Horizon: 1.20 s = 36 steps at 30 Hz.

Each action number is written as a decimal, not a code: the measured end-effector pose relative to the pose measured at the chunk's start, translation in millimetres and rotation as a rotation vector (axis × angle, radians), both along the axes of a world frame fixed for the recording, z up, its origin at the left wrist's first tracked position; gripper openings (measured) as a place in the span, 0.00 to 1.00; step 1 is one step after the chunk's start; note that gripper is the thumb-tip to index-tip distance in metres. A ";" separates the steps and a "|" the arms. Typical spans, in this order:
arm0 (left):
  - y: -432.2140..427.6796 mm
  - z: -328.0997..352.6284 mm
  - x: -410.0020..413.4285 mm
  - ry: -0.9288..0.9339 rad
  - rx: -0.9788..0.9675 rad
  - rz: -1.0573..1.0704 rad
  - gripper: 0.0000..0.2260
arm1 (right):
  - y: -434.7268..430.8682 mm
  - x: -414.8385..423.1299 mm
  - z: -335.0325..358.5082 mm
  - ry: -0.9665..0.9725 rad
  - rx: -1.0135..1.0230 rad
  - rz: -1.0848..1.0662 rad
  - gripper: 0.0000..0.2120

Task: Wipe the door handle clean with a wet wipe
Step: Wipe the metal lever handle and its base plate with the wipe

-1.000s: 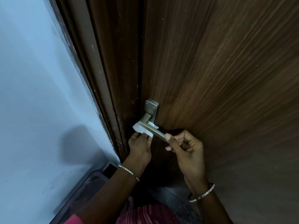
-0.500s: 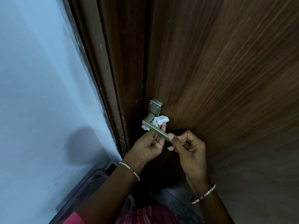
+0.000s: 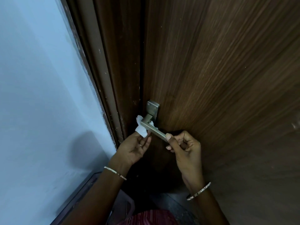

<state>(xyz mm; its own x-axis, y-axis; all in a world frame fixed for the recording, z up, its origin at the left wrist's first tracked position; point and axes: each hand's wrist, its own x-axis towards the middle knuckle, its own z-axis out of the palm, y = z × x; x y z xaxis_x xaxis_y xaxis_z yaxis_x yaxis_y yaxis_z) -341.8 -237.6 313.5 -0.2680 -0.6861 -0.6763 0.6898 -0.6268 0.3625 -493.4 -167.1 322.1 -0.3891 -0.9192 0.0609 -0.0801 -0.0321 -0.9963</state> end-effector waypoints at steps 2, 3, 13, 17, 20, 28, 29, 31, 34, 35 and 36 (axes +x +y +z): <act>3.7 0.4 12.7 -0.049 -0.065 -0.040 0.04 | 1.6 1.2 -1.8 -0.004 0.003 -0.011 0.11; 6.8 0.7 16.6 -0.067 -0.089 -0.050 0.05 | 2.7 1.4 -2.2 -0.008 -0.002 -0.011 0.11; 48.0 10.0 -7.4 -0.348 -0.351 -0.357 0.05 | 5.2 1.0 5.0 -0.070 0.056 -0.011 0.10; 52.7 12.6 -10.1 -0.430 -0.412 -0.346 0.06 | 7.6 -2.9 9.6 -0.112 0.137 0.024 0.08; 58.7 14.0 -13.0 -0.511 -0.471 -0.382 0.08 | 9.2 -5.8 18.1 -0.254 0.196 0.098 0.06; 54.2 25.0 7.2 -0.521 -0.454 -0.393 0.11 | 29.8 -26.4 43.0 0.394 0.142 0.130 0.14; 50.7 24.7 12.7 -0.499 -0.391 -0.324 0.11 | 32.3 -32.3 48.0 0.530 0.070 0.086 0.14; 42.6 25.1 19.8 -0.464 -0.309 -0.222 0.14 | 33.2 -36.5 59.4 0.674 -0.041 0.045 0.12; 32.3 26.7 15.5 -0.315 -0.244 -0.100 0.16 | 21.4 -21.3 64.4 0.854 -0.110 0.076 0.07; 29.2 27.7 12.1 -0.265 -0.221 -0.070 0.17 | 16.1 -13.1 63.2 0.928 -0.098 0.089 0.06; 26.5 28.5 9.2 -0.228 -0.201 -0.050 0.18 | 11.9 -5.2 61.1 0.987 -0.065 0.100 0.07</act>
<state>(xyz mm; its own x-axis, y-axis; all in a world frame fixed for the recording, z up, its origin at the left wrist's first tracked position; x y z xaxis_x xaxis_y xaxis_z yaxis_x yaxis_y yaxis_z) -332.6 -211.1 342.0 -0.1612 -0.8022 -0.5749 0.5465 -0.5576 0.6248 -498.6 -155.2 383.2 -0.0579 -0.9284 0.3670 -0.8663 -0.1359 -0.4807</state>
